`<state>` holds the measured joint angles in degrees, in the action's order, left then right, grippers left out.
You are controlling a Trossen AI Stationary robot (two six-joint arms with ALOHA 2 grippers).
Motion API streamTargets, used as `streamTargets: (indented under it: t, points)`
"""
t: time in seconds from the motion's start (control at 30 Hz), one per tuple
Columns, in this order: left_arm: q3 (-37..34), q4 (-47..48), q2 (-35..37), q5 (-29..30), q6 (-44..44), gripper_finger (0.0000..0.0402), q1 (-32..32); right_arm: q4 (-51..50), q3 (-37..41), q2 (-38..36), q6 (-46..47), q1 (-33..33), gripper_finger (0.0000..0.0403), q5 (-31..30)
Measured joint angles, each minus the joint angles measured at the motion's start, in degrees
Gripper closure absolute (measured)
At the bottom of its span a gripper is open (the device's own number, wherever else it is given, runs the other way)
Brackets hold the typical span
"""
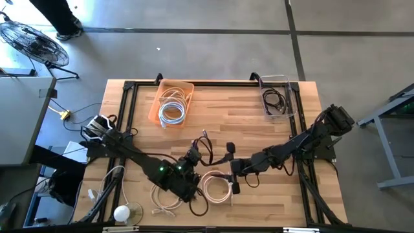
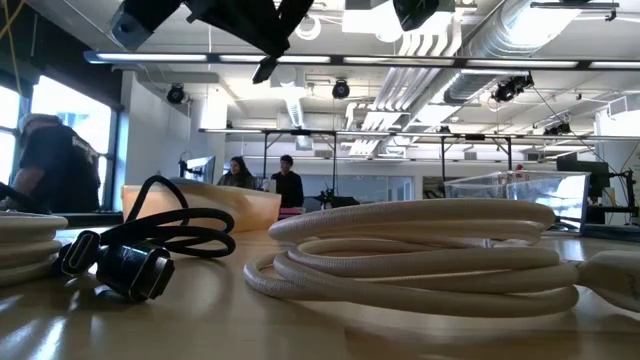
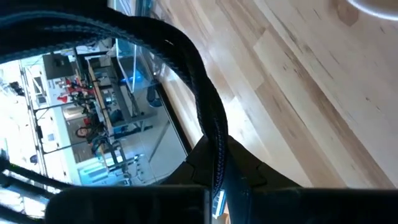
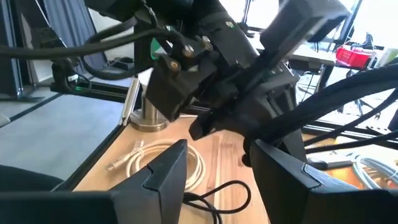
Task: Pick & Place USB Port
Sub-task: Put the black charger cable into the transparent bin
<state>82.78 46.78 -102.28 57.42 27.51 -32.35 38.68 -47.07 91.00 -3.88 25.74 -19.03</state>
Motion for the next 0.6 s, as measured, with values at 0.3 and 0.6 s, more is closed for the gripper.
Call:
streamTargets:
  t: [0.3, 0.6]
  points:
    - [-0.1, 0.6, 0.0, 5.5, -0.7, 0.0394, -5.1, -1.9, -0.1, 0.0, 1.0, 0.1, 0.0251, 0.0]
    - [0.0, 1.1, 0.0, 6.4, -0.9, 0.0394, -6.6, -2.0, -0.1, 0.0, 1.4, 0.0, 0.0256, -0.1]
